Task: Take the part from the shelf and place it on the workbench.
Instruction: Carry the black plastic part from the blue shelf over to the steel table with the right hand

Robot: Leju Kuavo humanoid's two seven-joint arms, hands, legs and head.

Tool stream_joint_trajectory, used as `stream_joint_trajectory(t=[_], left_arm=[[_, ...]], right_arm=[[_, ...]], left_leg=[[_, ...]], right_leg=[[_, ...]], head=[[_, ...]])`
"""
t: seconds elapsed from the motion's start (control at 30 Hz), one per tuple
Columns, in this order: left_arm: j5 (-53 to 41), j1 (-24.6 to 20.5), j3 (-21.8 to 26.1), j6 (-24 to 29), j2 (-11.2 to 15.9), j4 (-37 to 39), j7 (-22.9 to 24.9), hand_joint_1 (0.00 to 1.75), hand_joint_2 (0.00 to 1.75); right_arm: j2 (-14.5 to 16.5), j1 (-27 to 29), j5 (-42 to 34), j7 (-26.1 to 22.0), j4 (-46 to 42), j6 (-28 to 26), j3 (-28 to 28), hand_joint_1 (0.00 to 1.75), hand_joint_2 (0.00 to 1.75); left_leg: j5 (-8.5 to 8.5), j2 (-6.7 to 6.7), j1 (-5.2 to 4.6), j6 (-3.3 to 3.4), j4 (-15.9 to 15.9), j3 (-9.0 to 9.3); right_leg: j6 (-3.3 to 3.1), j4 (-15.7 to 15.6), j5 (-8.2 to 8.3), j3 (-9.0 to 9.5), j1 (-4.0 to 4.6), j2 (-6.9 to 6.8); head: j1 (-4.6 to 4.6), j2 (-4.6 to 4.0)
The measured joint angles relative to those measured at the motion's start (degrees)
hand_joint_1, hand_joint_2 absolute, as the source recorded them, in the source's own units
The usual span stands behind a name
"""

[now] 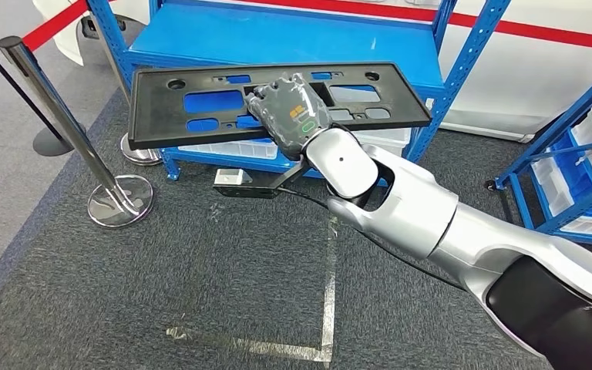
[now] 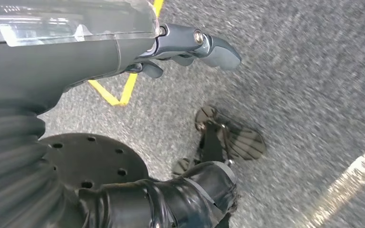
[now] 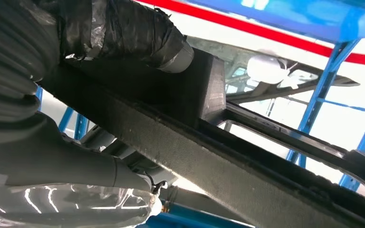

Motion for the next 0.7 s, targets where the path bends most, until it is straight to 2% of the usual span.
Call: stream_joint_trajectory(t=[0.03, 0.07, 0.1, 0.13, 0.17, 0.2, 0.27, 0.33, 0.4, 0.47, 0.5, 0.53, 0.57, 0.63, 0.67, 0.7], left_arm=[[0.02, 0.04, 0.0, 0.0, 0.0, 0.0, 0.03, 0.0, 1.75], [0.04, 0.08, 0.0, 0.0, 0.01, 0.0, 0.04, 0.0, 1.75], [0.07, 0.12, 0.0, 0.01, -0.03, 0.0, 0.04, 0.0, 1.75], [0.09, 0.12, 0.0, 0.01, -0.09, 0.0, 0.02, 0.0, 1.75], [0.12, 0.11, 0.0, 0.04, -0.15, 0.0, 0.01, 0.0, 1.75], [0.15, 0.12, 0.0, 0.07, -0.21, 0.0, -0.01, 0.0, 1.75], [0.17, 0.16, -0.03, 0.16, -0.23, 0.0, -0.02, 0.0, 1.75], [0.16, 0.15, -0.08, 0.28, -0.21, 0.0, 0.0, 0.0, 1.75], [0.15, 0.16, -0.1, 0.44, -0.19, 0.0, 0.07, 0.0, 1.75], [0.14, 0.29, -0.11, 0.5, -0.18, 0.0, 0.15, 0.0, 1.75], [0.13, 0.35, -0.12, 0.5, -0.16, 0.0, 0.18, 0.0, 1.75], [0.12, 0.38, -0.13, 0.49, -0.14, 0.0, 0.18, 0.0, 1.75], [0.09, 0.39, -0.14, 0.49, -0.09, 0.0, 0.18, 0.0, 1.75], [0.05, 0.33, -0.16, 0.45, -0.01, -0.01, 0.18, 0.0, 1.75], [0.03, 0.3, -0.19, 0.42, 0.01, -0.01, 0.17, 0.0, 1.75], [0.03, 0.28, -0.23, 0.38, 0.01, -0.01, 0.16, 0.0, 1.75]], right_arm=[[-0.01, 0.13, 0.0, 0.02, 0.01, 0.0, 0.0, 1.75, 1.75], [-0.02, 0.23, 0.0, 0.04, 0.02, -0.01, 0.0, 1.75, 1.75], [-0.02, 0.26, 0.0, 0.08, 0.03, -0.01, -0.01, 1.75, 1.75], [-0.02, 0.26, 0.0, 0.11, 0.03, -0.02, -0.03, 1.75, 1.75], [-0.03, 0.23, 0.0, 0.16, 0.03, -0.03, -0.09, 1.75, 1.75], [-0.04, 0.17, 0.01, 0.22, 0.03, -0.04, -0.16, 1.75, 1.75], [-0.05, 0.06, 0.06, 0.3, 0.03, -0.04, -0.27, 1.75, 1.75], [-0.01, -0.02, 0.15, 0.32, 0.03, -0.03, -0.28, 1.75, 1.75], [0.03, -0.07, 0.34, 0.41, 0.04, 0.04, -0.28, 1.75, 1.75], [0.04, 0.04, 0.66, 0.53, 0.05, 0.22, -0.27, 1.75, 1.75], [0.04, 0.18, 0.82, 0.55, 0.05, 0.36, -0.27, 1.75, 1.75], [0.04, 0.31, 0.93, 0.56, 0.05, 0.48, -0.26, 1.75, 1.75], [0.04, 0.38, 1.01, 0.56, 0.06, 0.55, -0.26, 1.75, 1.75], [0.04, 0.41, 1.09, 0.61, 0.08, 0.61, -0.26, 1.75, 1.75], [0.04, 0.41, 1.11, 0.63, 0.1, 0.62, -0.26, 1.75, 1.75], [0.04, 0.41, 1.13, 0.64, 0.12, 0.62, -0.26, 1.75, 1.75]], left_leg=[[0.5, -0.03, -0.29, 0.09, 0.0, -0.65], [0.95, -0.09, -0.6, 0.15, 0.0, -1.2], [1.35, -0.14, -0.8, 0.19, 0.0, -1.58], [1.73, -0.15, -0.97, 0.12, -0.09, -1.88], [2.1, -0.09, -0.93, -0.07, -0.27, -2.0], [2.46, 0.0, -0.77, -0.34, -0.52, -1.99], [3.25, 0.07, -0.63, -1.05, -1.29, -1.77], [2.66, 0.01, -0.74, -1.56, -0.96, -2.15], [-0.75, 0.07, -0.59, -2.05, 3.36, -3.95], [-4.41, 0.14, -0.28, -2.77, 10.19, -6.31], [-5.03, 0.18, -0.13, -3.16, 12.29, -6.8], [-4.65, 0.28, 0.0, -3.52, 12.48, -6.34], [-3.4, 0.57, 0.13, -3.83, 10.41, -4.75], [-1.31, 2.1, 0.08, -4.15, 3.52, -0.4], [-0.65, 2.82, -0.13, -3.88, 1.18, 0.94], [-0.74, 3.28, -0.33, -3.36, 0.03, 1.45]], right_leg=[[-0.49, 0.05, 0.82, 1.02, 0.28, 0.06], [-1.22, -1.9, 2.07, 3.03, 0.63, 0.12], [-2.33, -5.56, 2.79, 5.78, 1.14, 0.21], [-3.4, -9.51, 2.78, 8.55, 1.55, 0.21], [-4.12, -12.71, 2.57, 10.67, 1.91, 0.18], [-4.64, -14.91, 2.23, 11.98, 2.23, 0.14], [-4.61, -16.49, 2.95, 12.58, 2.38, -0.06], [-4.23, -18.16, 4.2, 12.91, 1.93, -0.62], [-3.72, -19.17, 5.17, 12.79, 1.33, -1.32], [-3.51, -18.99, 5.52, 12.07, 1.14, -1.96], [-3.4, -18.7, 5.61, 11.65, 1.08, -2.37], [-3.31, -18.29, 5.64, 11.19, 0.98, -2.83], [-3.18, -17.77, 5.61, 10.71, 0.83, -3.31], [-2.69, -16.59, 5.35, 9.83, 0.71, -4.25], [-2.38, -16.1, 5.21, 9.54, 0.77, -4.65], [-2.09, -15.71, 5.11, 9.35, 0.92, -5.01]], head=[[0.02, 0.0], [0.05, 0.0], [0.04, 0.0], [-0.08, 0.0], [-0.11, 0.0], [-0.02, 0.0], [0.36, 0.0], [0.54, 0.0], [0.35, 0.0], [0.17, 0.0], [0.15, 0.0], [0.15, 0.0], [0.14, 0.0], [0.08, 0.0], [0.04, 0.0], [0.02, 0.0]])
